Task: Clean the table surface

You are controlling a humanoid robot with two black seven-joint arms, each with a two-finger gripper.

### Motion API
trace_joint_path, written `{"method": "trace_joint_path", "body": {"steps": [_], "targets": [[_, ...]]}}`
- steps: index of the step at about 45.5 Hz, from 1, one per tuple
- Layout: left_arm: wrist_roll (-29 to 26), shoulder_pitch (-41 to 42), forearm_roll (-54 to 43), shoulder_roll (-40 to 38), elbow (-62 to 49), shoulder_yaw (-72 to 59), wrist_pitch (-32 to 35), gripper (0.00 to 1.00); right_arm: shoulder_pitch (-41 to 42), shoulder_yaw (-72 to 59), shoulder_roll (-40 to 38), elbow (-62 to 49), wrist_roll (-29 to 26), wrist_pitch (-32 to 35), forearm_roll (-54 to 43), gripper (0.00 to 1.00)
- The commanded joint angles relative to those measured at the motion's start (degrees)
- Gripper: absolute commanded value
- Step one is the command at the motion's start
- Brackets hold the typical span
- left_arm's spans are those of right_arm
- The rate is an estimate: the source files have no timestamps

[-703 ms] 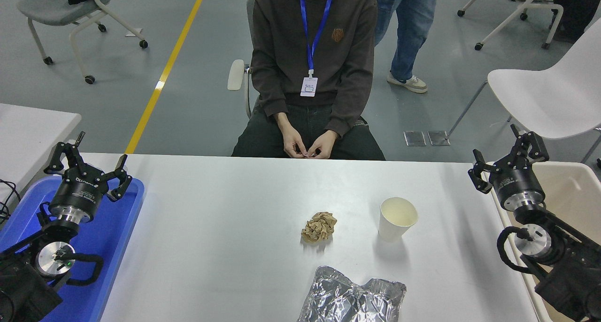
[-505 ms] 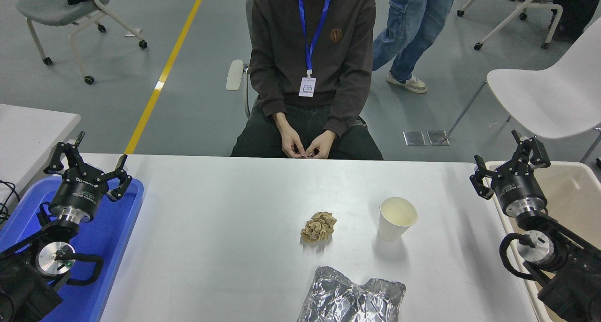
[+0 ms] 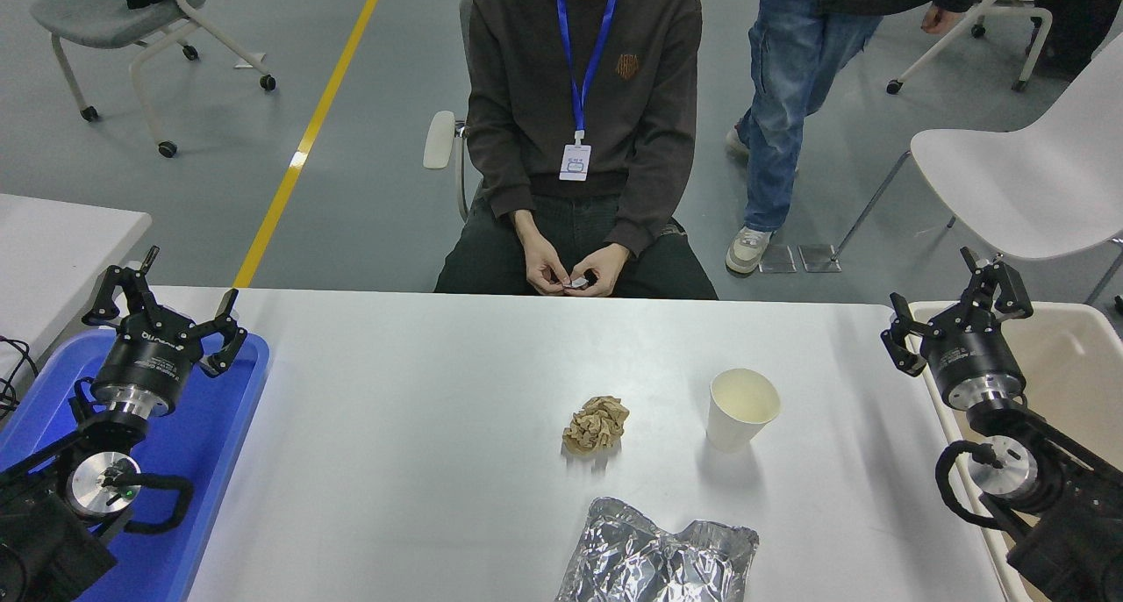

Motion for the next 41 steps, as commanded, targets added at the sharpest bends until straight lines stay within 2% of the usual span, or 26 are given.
{"method": "trace_joint_path", "body": {"steps": [1, 35, 41], "targets": [[0.0, 0.0, 0.0, 0.0, 0.0, 0.0, 0.0, 1.0, 0.2, -0.3, 0.0, 0.0, 0.0, -0.1, 0.0, 1.0], [0.0, 0.0, 0.0, 0.0, 0.0, 0.0, 0.0, 1.0, 0.5, -3.3, -3.3, 3.9, -1.0, -0.4, -0.3, 1.0], [0.0, 0.0, 0.0, 0.0, 0.0, 0.0, 0.0, 1.0, 0.6, -6.8, -5.6, 4.0, -3.6, -0.9, -0.1, 1.0]]}}
